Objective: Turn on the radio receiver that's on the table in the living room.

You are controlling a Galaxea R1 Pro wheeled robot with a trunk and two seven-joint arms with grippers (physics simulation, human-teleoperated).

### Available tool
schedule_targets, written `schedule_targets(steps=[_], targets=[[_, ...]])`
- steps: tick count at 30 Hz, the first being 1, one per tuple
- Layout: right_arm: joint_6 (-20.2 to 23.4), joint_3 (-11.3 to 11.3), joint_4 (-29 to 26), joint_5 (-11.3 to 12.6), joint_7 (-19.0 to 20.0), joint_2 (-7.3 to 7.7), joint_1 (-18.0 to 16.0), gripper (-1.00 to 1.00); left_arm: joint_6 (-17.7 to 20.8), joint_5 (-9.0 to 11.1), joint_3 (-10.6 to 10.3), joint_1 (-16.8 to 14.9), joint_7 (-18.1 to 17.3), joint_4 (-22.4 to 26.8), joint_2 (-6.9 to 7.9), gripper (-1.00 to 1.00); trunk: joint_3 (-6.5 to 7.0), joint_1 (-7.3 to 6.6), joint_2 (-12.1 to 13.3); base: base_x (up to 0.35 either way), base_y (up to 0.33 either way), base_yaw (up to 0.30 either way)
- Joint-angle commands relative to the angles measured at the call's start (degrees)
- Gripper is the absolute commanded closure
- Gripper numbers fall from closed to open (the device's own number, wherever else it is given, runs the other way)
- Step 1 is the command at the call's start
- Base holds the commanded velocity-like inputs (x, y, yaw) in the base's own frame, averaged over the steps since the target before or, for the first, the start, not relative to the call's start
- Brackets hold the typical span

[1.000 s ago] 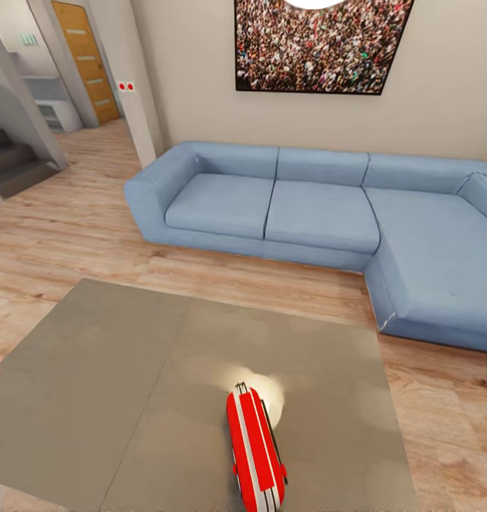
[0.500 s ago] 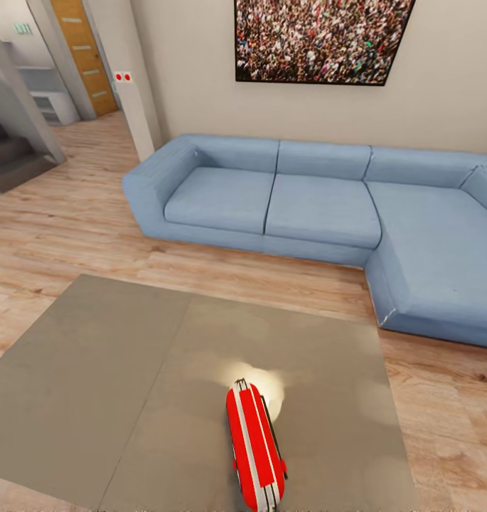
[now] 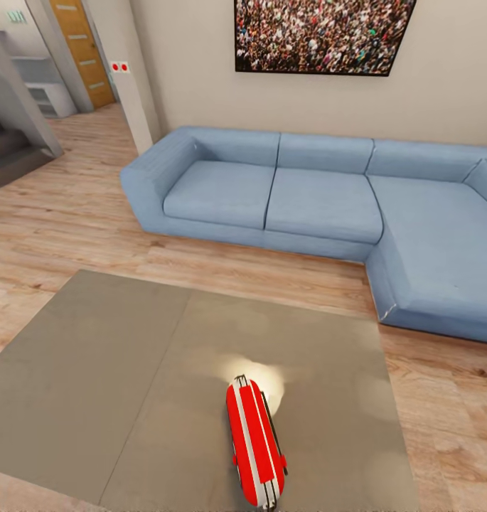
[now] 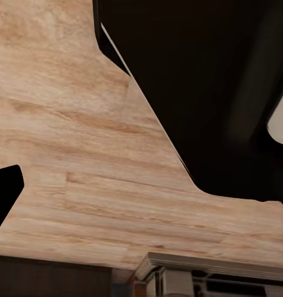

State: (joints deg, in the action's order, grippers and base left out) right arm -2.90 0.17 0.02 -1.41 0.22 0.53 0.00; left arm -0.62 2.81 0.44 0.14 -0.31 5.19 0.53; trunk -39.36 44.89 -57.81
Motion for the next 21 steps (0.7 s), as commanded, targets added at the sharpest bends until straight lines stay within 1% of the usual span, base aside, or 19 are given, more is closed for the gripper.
schedule_targets(steps=[1, 21], targets=[[0.0, 0.0, 0.0, 0.0, 0.0, 0.00, 0.0, -1.00, 0.0, 0.0, 0.0, 0.0, 0.0, 0.0, 0.00, -1.00, -0.10, 0.00, 0.0, 0.000, 0.000, 0.000], [0.0, 0.0, 0.0, 0.1, 0.4, 0.11, 0.0, -1.00, 0.0, 0.0, 0.0, 0.0, 0.0, 0.0, 0.05, -1.00, -1.87, 0.00, 0.0, 0.000, 0.000, 0.000]])
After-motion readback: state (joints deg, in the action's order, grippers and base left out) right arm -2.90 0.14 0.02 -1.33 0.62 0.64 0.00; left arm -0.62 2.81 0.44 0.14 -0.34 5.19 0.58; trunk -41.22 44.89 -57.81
